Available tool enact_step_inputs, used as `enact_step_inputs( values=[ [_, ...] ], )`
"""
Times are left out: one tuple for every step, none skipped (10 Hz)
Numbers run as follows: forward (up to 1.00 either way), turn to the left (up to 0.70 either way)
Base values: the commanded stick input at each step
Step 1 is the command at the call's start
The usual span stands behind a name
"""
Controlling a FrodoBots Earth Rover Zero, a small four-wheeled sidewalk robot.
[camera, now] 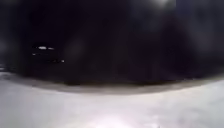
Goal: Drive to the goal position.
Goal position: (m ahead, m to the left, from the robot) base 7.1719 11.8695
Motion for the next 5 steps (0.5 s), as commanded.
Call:
enact_step_inputs(
  values=[
    [0.00,0.70],
    [0.00,0.70],
    [0.00,0.70],
    [0.00,0.70],
    [0.00,0.70]
  ],
)
